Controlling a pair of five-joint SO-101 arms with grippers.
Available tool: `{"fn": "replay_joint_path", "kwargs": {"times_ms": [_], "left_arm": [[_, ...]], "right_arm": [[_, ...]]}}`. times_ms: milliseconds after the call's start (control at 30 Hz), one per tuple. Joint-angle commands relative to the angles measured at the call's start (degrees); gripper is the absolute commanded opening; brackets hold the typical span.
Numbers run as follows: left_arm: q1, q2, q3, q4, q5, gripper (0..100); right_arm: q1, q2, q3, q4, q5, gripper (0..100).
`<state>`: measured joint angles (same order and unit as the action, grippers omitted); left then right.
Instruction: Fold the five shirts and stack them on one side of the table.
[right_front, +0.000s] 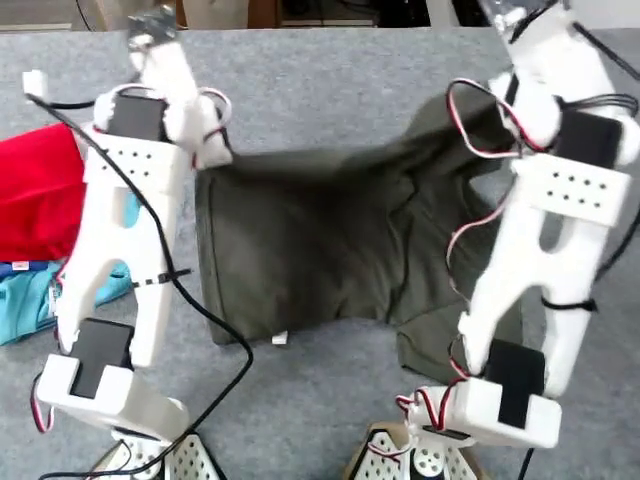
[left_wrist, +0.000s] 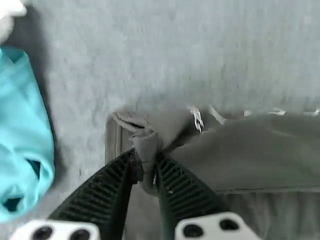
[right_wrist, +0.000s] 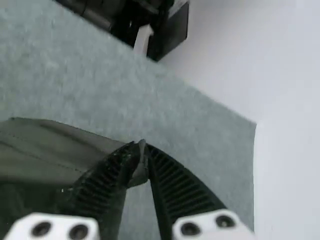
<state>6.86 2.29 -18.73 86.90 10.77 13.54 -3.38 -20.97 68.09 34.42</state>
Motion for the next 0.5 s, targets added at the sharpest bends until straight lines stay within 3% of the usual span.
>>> {"fn": "replay_joint_path", "kwargs": {"times_ms": [0,167,467], "left_arm": [[2.2,-0.48,3.08,2.11,-0.62,2],[2.9,-0.75,15.38,1.23,-0.62,2],[5.36,-0.92,31.47,-3.87,-0.62,2]], "right_arm": [[1.63,-3.65,-3.12,7.12,3.87,0.2],[2.68,-9.1,4.79,13.63,7.74,0.2],[10.68,-29.49,44.35,-3.43,12.92,0.2]]}}
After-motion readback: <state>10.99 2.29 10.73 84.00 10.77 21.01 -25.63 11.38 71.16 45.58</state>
